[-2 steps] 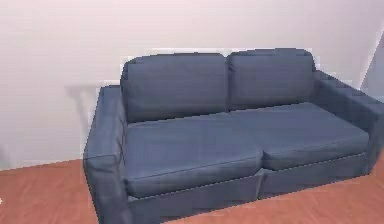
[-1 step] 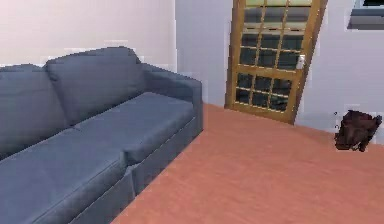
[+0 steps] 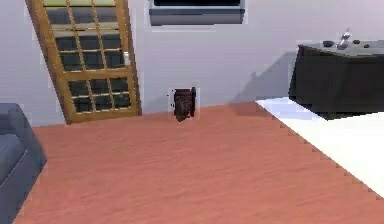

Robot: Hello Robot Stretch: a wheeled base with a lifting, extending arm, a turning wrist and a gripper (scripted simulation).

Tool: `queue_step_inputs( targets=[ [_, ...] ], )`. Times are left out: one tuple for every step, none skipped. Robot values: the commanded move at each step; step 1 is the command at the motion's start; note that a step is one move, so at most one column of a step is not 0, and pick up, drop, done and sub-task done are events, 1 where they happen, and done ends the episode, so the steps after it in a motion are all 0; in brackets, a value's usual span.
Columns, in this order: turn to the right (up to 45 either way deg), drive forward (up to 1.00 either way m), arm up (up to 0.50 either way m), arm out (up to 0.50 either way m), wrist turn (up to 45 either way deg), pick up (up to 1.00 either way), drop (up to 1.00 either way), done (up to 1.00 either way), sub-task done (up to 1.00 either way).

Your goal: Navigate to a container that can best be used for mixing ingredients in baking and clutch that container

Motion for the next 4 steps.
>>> queue_step_inputs(
  targets=[
    [33.0,0.00,0.00,0.00,0.0,0.00,0.00,0.00,0.00],
    [0.0,1.00,0.00,0.00,0.0,0.00,0.00,0.00,0.00],
    [0.0,1.00,0.00,0.00,0.0,0.00,0.00,0.00,0.00],
    [3.0,0.00,0.00,0.00,0.0,0.00,0.00,0.00,0.00]
  ],
)
